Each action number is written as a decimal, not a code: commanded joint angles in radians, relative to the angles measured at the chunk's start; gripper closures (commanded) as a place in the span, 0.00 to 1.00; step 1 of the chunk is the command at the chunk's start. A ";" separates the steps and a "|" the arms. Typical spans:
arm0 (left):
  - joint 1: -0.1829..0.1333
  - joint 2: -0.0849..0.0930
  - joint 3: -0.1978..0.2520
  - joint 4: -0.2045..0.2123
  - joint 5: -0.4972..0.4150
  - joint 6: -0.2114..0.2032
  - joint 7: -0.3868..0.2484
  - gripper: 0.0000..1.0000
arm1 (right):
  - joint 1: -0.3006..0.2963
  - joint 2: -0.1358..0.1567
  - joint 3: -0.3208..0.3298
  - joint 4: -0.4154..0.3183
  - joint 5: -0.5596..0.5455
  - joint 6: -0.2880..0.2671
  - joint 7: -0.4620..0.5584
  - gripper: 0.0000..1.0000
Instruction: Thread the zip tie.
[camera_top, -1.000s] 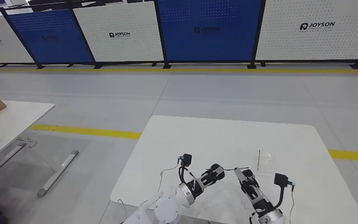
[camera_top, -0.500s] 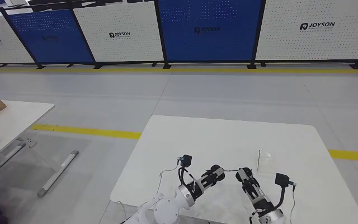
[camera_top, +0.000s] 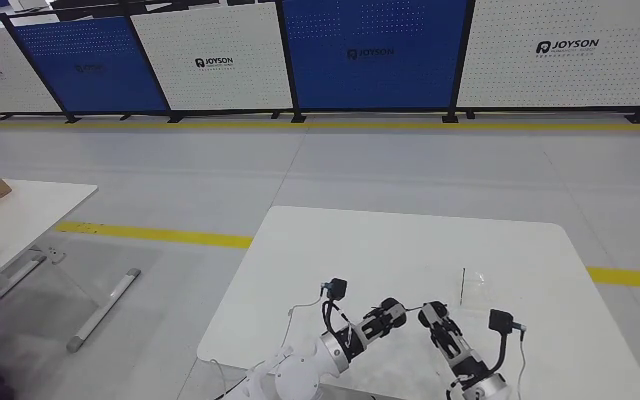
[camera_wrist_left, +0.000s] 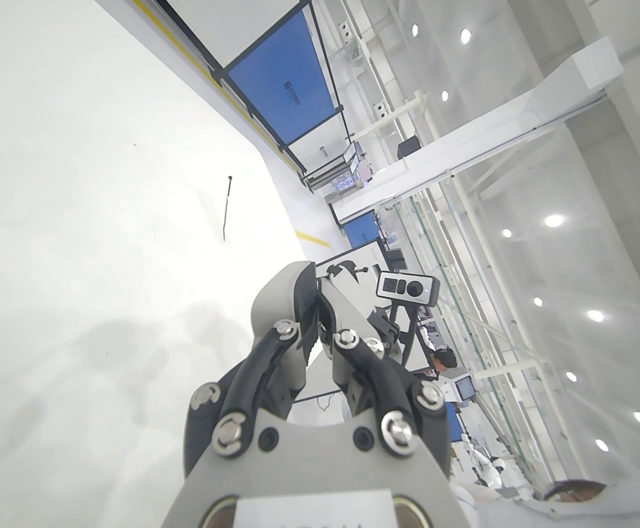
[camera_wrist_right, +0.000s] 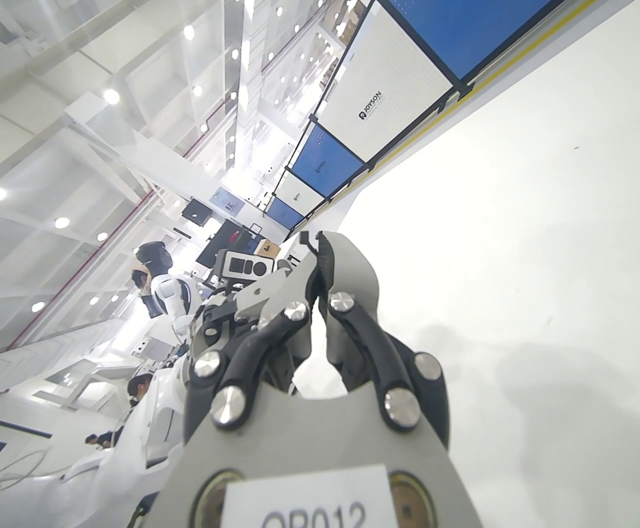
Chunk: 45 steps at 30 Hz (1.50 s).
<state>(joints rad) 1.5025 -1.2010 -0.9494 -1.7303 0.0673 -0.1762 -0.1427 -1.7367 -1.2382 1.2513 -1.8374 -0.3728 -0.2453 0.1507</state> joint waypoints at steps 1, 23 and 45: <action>0.000 0.001 0.000 0.000 -0.003 -0.004 -0.007 1.00 | 0.000 0.000 -0.001 -0.001 0.003 -0.002 0.006 1.00; 0.007 0.003 -0.011 -0.003 -0.024 0.008 -0.010 1.00 | -0.004 0.004 0.007 -0.003 0.042 0.000 0.017 0.26; 0.004 0.001 -0.017 0.001 -0.050 0.029 0.007 1.00 | -0.025 0.004 0.013 -0.013 0.027 -0.019 -0.043 1.00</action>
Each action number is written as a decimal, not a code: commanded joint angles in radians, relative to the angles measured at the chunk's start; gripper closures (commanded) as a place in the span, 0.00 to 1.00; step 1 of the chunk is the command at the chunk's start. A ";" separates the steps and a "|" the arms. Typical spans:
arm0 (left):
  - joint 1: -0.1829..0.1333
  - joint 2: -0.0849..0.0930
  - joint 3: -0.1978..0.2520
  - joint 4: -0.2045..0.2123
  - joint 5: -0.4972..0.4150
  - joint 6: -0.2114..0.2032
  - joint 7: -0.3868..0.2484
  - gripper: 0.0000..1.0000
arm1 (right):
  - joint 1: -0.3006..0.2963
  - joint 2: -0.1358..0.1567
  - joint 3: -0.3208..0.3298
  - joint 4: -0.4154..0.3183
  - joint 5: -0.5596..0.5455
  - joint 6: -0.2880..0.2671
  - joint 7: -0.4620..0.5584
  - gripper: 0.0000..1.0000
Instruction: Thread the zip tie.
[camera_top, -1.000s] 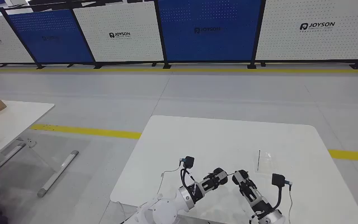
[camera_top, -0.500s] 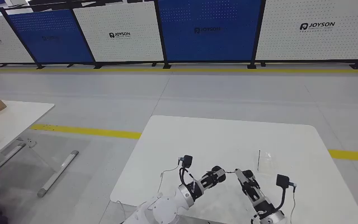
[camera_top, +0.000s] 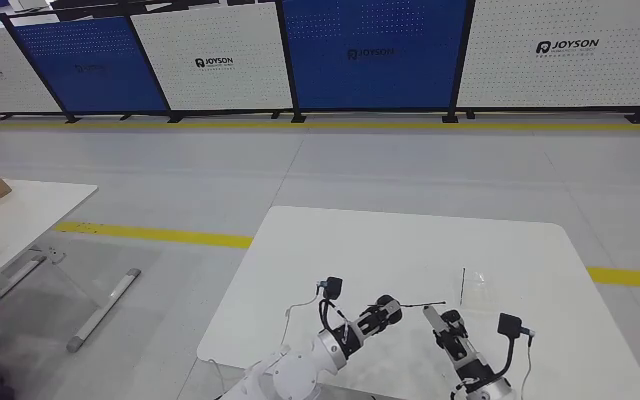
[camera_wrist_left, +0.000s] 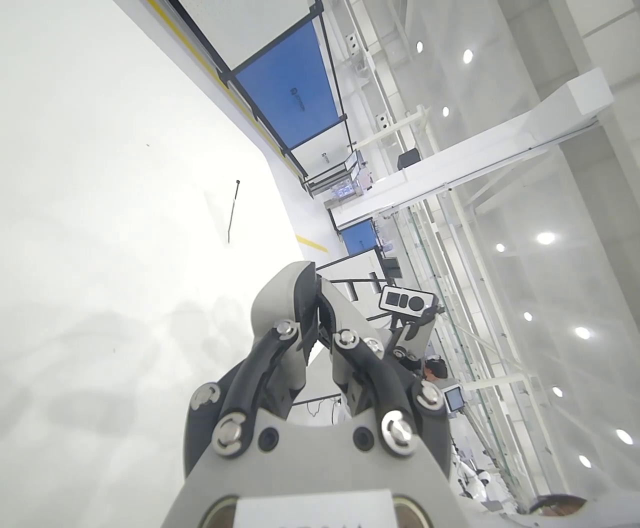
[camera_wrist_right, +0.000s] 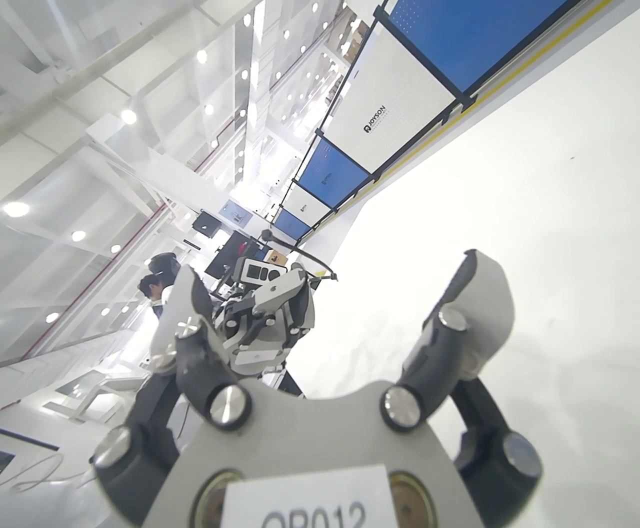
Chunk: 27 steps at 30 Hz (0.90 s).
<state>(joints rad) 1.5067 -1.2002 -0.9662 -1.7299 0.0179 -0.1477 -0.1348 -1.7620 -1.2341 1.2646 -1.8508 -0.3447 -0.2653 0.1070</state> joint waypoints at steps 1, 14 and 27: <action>0.000 0.000 -0.001 0.001 -0.002 0.000 -0.001 1.00 | 0.002 0.000 -0.002 0.002 -0.003 0.001 0.001 1.00; 0.002 0.000 0.000 -0.008 0.007 0.003 -0.006 1.00 | 0.005 0.000 -0.005 -0.005 -0.017 0.012 -0.004 1.00; -0.001 0.000 0.001 -0.007 0.007 0.004 -0.011 1.00 | 0.009 -0.001 -0.010 0.001 -0.030 0.013 -0.009 1.00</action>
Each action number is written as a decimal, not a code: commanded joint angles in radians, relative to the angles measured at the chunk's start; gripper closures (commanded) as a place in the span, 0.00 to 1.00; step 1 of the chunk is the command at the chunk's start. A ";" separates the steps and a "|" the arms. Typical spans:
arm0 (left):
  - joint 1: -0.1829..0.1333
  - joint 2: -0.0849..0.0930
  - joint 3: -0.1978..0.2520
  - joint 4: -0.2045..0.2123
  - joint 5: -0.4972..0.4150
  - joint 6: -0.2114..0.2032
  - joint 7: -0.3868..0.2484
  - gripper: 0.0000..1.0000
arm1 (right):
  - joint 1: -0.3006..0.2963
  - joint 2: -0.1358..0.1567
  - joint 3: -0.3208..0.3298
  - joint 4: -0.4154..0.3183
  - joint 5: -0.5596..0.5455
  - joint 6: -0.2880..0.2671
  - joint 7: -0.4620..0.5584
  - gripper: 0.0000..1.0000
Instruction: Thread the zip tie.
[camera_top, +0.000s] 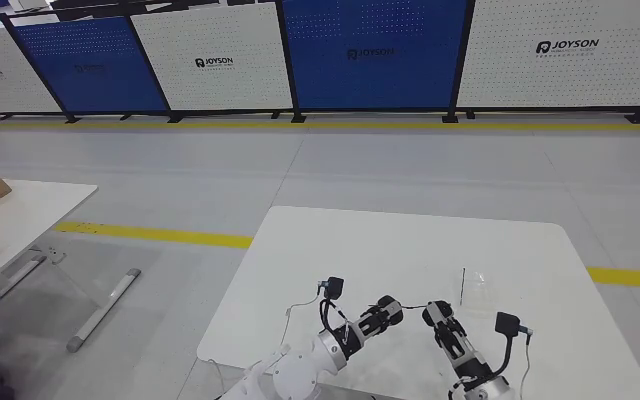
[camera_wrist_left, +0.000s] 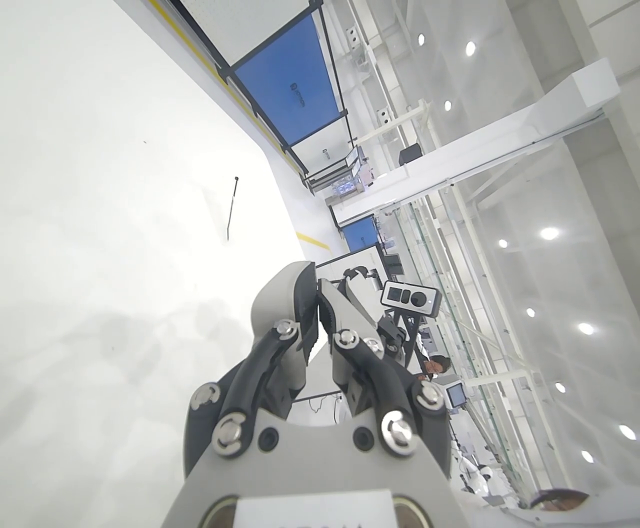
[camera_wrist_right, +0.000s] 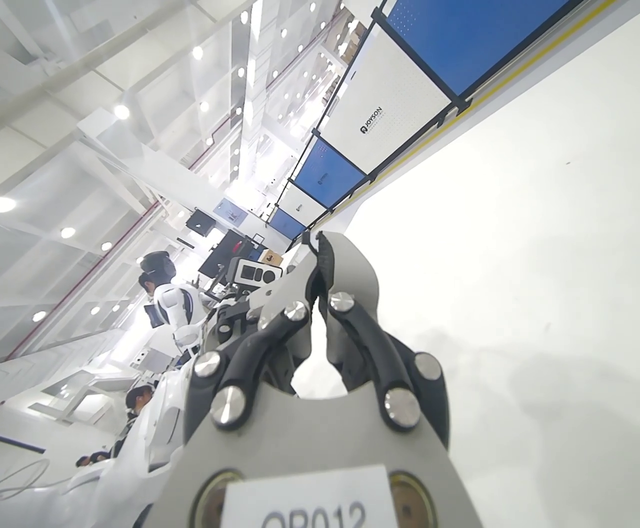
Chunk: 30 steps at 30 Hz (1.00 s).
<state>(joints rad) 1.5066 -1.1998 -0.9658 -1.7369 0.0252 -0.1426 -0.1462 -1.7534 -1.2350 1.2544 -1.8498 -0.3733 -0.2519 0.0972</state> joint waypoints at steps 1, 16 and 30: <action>-0.001 0.000 0.002 0.001 0.001 -0.001 -0.001 1.00 | 0.000 0.000 0.000 0.000 -0.003 0.000 0.002 1.00; 0.001 0.000 0.011 -0.007 0.029 -0.006 -0.004 0.83 | -0.005 0.001 -0.002 0.002 -0.012 -0.009 0.001 1.00; 0.003 0.000 0.002 -0.003 0.031 -0.001 0.026 0.96 | -0.008 0.002 0.003 0.004 -0.012 -0.007 -0.008 1.00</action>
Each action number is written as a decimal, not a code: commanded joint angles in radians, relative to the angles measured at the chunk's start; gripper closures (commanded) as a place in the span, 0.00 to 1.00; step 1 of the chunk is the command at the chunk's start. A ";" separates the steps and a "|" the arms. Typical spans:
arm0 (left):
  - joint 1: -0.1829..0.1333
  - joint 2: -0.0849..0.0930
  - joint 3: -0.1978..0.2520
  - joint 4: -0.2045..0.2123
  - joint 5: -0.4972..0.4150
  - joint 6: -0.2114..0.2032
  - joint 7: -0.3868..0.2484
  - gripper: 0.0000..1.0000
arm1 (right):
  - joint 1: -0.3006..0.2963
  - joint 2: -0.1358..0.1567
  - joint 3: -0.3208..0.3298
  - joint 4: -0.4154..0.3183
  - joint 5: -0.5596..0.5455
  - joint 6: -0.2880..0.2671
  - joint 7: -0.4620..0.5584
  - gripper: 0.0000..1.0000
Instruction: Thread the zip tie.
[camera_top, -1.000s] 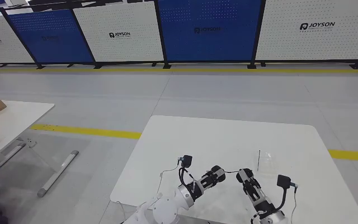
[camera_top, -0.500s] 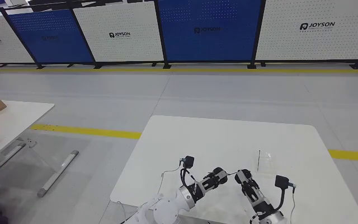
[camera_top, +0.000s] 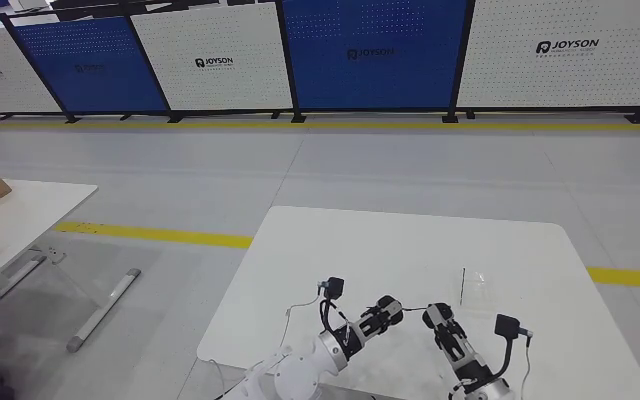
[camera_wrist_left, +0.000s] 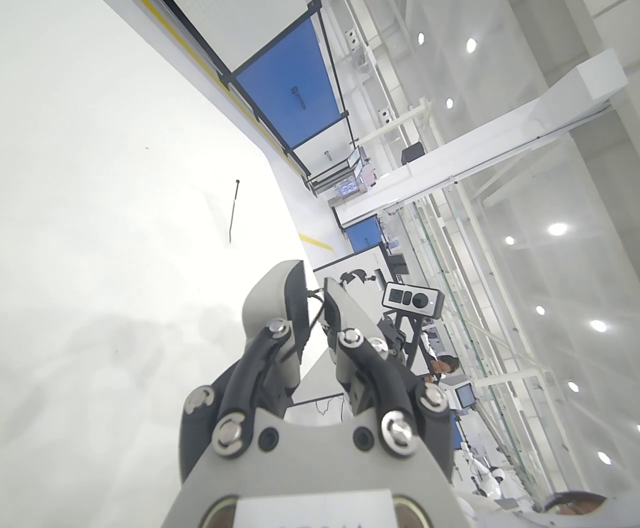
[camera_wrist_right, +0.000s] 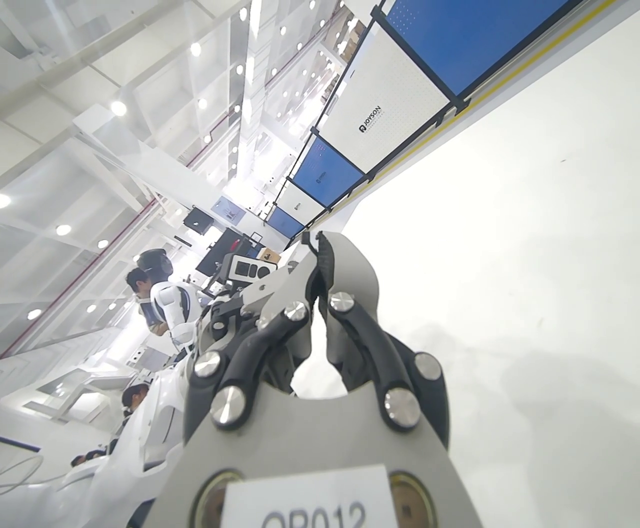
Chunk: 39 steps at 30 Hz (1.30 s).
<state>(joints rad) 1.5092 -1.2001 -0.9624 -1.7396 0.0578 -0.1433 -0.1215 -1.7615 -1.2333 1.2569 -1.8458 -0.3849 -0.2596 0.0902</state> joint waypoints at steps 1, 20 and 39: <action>0.001 0.000 -0.003 -0.001 -0.003 -0.001 0.002 0.96 | 0.000 0.000 0.001 0.000 -0.002 0.001 -0.002 1.00; 0.010 0.001 -0.005 -0.011 0.008 -0.001 0.009 0.78 | -0.004 0.000 0.003 -0.004 -0.014 0.014 -0.018 1.00; 0.014 0.001 -0.008 -0.011 0.002 -0.020 -0.004 1.00 | -0.007 -0.001 -0.001 -0.009 -0.023 0.020 -0.015 1.00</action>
<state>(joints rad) 1.5233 -1.1986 -0.9711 -1.7502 0.0620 -0.1601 -0.1238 -1.7686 -1.2340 1.2564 -1.8552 -0.4076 -0.2405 0.0743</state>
